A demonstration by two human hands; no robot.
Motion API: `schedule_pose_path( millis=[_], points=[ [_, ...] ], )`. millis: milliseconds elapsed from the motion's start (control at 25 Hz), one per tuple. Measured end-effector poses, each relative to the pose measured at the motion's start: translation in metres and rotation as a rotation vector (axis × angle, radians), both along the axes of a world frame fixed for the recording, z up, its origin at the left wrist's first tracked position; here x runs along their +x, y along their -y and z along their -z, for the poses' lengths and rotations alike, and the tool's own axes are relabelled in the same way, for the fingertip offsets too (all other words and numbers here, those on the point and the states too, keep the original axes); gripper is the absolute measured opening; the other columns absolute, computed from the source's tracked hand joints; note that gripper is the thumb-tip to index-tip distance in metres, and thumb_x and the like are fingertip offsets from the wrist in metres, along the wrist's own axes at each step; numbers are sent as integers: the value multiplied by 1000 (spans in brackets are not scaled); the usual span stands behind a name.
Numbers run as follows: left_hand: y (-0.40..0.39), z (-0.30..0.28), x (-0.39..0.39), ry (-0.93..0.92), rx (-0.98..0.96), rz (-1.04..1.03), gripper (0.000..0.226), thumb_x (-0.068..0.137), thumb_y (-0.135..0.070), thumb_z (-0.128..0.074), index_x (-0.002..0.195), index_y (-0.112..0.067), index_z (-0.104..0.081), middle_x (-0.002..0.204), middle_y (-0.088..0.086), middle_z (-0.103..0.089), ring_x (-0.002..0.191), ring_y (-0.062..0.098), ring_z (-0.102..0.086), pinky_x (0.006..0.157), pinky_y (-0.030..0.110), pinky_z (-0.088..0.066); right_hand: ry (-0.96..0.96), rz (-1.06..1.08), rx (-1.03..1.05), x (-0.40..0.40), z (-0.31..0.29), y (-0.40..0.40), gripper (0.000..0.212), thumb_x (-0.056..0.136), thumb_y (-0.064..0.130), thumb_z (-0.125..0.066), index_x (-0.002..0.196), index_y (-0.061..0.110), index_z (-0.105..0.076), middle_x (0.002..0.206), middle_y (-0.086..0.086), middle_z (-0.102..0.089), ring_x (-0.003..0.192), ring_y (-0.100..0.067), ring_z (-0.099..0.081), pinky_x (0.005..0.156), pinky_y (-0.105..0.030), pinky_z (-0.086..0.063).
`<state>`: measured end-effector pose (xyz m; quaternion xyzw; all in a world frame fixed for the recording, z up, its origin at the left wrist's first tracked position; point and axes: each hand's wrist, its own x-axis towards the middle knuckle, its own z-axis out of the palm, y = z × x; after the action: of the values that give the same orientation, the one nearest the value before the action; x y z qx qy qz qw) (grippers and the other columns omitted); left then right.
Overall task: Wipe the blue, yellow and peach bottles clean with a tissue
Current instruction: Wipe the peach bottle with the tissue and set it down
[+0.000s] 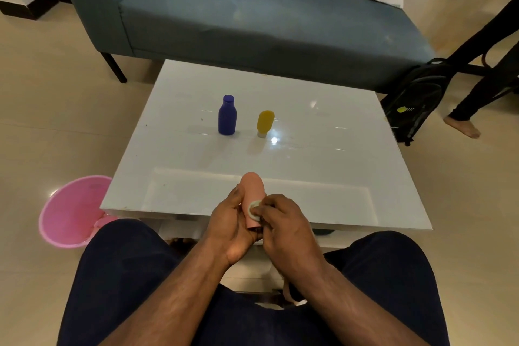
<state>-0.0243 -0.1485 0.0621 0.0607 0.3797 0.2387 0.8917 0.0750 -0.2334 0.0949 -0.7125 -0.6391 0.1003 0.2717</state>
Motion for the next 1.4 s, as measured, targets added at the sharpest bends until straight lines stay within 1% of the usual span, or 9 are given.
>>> schedule_pose_path(
  millis=[200, 360, 520, 680, 800, 880, 1040, 1240, 1400],
  points=[
    [1, -5, 3, 17, 23, 15, 50, 103, -43, -45, 139, -11, -54, 130, 19, -67, 113, 34, -66, 85, 48, -56, -5, 136, -19, 17, -4, -34, 20, 87, 12, -61, 104, 16, -70, 104, 2, -60, 94, -15, -55, 79, -32, -52],
    [0, -4, -2, 15, 14, 24, 53, 104, -46, -42, 134, -4, -56, 113, 19, -73, 98, 32, -72, 75, 45, -59, 76, 10, -40, 0, -2, -11, 28, 79, 5, -66, 105, 15, -69, 106, -4, -63, 94, -20, -56, 76, -33, -53],
    [3, -6, 1, -3, 24, 39, 51, 103, -43, -45, 136, -7, -55, 124, 20, -69, 112, 35, -65, 93, 51, -52, 32, 45, -28, 11, -2, -19, 23, 83, 8, -64, 104, 14, -70, 105, -3, -62, 97, -20, -56, 79, -33, -52],
    [6, -6, 4, -5, 61, 42, 48, 101, -42, -47, 138, -13, -55, 127, 18, -69, 113, 34, -65, 97, 50, -50, 72, 127, -47, 20, -6, -35, 23, 86, 11, -64, 108, 15, -69, 108, -1, -61, 99, -19, -53, 81, -30, -50],
    [5, -4, 1, -13, 88, 78, 58, 103, -54, -38, 133, -9, -59, 118, 18, -72, 106, 34, -71, 82, 49, -58, 163, -33, -91, 1, -6, -11, 31, 76, 10, -72, 106, 17, -70, 103, -1, -64, 91, -20, -54, 73, -29, -51],
    [6, -4, 1, -27, 126, 105, 65, 101, -61, -35, 130, -10, -62, 118, 18, -73, 106, 34, -71, 82, 48, -57, 177, -62, -101, 4, -9, -12, 32, 75, 11, -73, 106, 17, -70, 102, -1, -63, 91, -20, -54, 72, -29, -51],
    [10, -7, 5, -67, 209, 111, 62, 98, -62, -39, 130, -15, -63, 112, 15, -71, 90, 27, -67, 68, 37, -51, 75, 167, -66, 28, -13, -46, 28, 86, 10, -63, 113, 15, -67, 108, -2, -60, 102, -19, -52, 84, -26, -46],
    [8, -6, 4, -83, 253, 107, 62, 102, -60, -32, 130, -16, -65, 124, 16, -71, 116, 31, -68, 93, 51, -53, 262, -82, -111, 0, -16, -25, 32, 79, 15, -70, 110, 18, -68, 105, 0, -62, 95, -17, -49, 77, -25, -46],
    [8, -7, 6, -121, 256, 85, 64, 96, -64, -38, 130, -17, -64, 125, 17, -69, 107, 30, -67, 85, 47, -53, 137, 132, -96, 24, -12, -44, 32, 89, 17, -62, 120, 15, -63, 112, -3, -59, 103, -18, -50, 83, -22, -40]
  ],
)
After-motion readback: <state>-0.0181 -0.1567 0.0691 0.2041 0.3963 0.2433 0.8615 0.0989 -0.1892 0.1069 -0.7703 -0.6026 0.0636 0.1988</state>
